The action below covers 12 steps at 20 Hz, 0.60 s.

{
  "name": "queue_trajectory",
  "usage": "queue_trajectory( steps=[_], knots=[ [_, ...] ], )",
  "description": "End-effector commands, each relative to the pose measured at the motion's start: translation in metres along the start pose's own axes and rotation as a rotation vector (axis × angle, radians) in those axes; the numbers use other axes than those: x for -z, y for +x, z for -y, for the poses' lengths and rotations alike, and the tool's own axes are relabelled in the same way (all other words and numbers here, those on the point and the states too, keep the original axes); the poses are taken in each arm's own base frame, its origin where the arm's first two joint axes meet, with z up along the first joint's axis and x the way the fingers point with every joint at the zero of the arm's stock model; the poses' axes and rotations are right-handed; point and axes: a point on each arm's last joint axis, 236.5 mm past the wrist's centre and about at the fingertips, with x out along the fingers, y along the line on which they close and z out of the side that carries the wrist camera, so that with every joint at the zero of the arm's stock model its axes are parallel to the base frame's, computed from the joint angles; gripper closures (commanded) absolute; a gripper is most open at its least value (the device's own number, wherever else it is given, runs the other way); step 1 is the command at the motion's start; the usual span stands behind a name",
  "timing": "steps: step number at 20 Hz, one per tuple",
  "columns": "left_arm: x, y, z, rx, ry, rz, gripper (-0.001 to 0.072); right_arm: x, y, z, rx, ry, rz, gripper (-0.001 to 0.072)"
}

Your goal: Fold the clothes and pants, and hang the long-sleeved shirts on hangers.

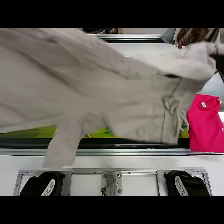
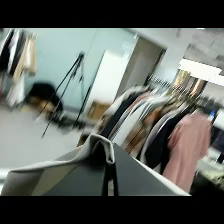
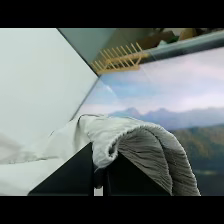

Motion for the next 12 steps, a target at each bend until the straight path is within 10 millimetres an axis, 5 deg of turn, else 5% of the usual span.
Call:
queue_trajectory(
  steps=[1, 3, 8, 10, 12],
  knots=[
    [0.084, 0.052, -0.074, -0.151, -0.043, -0.309, 0.0701, 0.036, 0.005, 0.060, 0.212, 0.126, -0.158, 0.0699],
    [0.151, 0.095, -0.131, -0.223, -0.121, -0.490, 0.0701, 0.054, 0.027, 0.106, 0.294, 0.194, -0.245, 0.0698],
    [0.334, 0.179, -0.253, -0.353, -0.295, -0.776, 0.0701, 0.147, 0.102, 0.249, 0.542, 0.339, -0.577, 0.0699],
    [0.384, 0.206, -0.274, -0.340, -0.368, -0.828, 0.0701, 0.155, 0.140, 0.292, 0.568, 0.371, -0.583, 0.0699],
    [0.405, 0.237, -0.274, -0.268, -0.437, -0.817, 0.0701, 0.153, 0.170, 0.320, 0.576, 0.368, -0.577, 0.0699]
  ],
)
